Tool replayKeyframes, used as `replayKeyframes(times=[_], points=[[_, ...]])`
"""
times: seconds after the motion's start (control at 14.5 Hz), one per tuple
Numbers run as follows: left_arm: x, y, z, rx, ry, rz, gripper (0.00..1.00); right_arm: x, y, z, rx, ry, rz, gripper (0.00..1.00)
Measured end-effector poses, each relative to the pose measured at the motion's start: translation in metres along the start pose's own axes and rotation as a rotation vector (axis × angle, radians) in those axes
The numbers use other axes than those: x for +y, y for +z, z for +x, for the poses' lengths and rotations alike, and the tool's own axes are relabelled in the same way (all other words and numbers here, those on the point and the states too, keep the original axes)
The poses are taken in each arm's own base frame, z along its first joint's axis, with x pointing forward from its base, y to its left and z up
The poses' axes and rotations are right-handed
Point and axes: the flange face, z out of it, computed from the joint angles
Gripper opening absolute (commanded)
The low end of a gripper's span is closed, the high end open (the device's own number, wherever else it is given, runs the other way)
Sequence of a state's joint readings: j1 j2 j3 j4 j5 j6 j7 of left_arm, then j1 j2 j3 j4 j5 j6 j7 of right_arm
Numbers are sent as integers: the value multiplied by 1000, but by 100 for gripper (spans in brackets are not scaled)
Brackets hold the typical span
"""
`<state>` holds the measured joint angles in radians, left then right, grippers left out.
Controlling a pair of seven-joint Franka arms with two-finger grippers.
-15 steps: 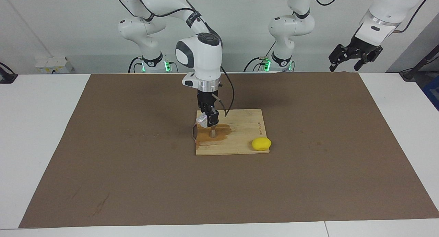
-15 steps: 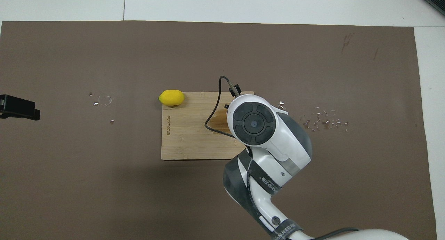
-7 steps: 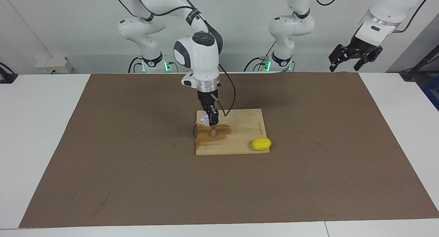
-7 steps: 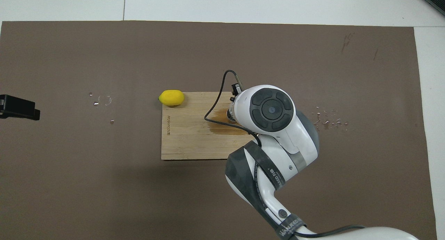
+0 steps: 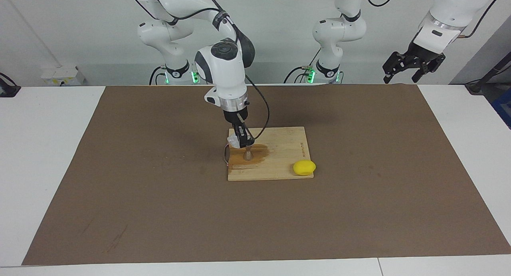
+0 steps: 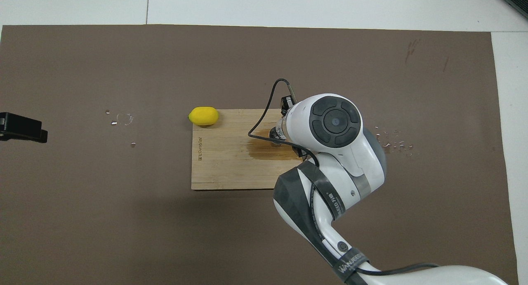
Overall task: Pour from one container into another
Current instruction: 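Tilt the glass cup with the right gripper to pour into the metal cup, then turn the glass cup upright and carry it back with the right gripper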
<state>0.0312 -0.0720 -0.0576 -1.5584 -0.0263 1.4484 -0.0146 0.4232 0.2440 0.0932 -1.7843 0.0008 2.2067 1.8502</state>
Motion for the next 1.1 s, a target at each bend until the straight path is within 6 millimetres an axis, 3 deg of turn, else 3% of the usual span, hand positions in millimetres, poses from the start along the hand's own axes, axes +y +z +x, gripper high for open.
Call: replayKeyframes(times=[0.21, 0.41, 0.76, 1.1], points=[[0, 0, 0, 0, 0, 0, 100, -3, 4, 21, -56, 85, -26, 0], [0, 0, 0, 0, 0, 0, 100, -3, 15, 54, -105, 165, -63, 0], [0, 0, 0, 0, 0, 0, 100, 5, 36, 149, -314, 307, -78, 0], [0, 0, 0, 0, 0, 0, 100, 52, 72, 233, -509, 370, -41, 0]])
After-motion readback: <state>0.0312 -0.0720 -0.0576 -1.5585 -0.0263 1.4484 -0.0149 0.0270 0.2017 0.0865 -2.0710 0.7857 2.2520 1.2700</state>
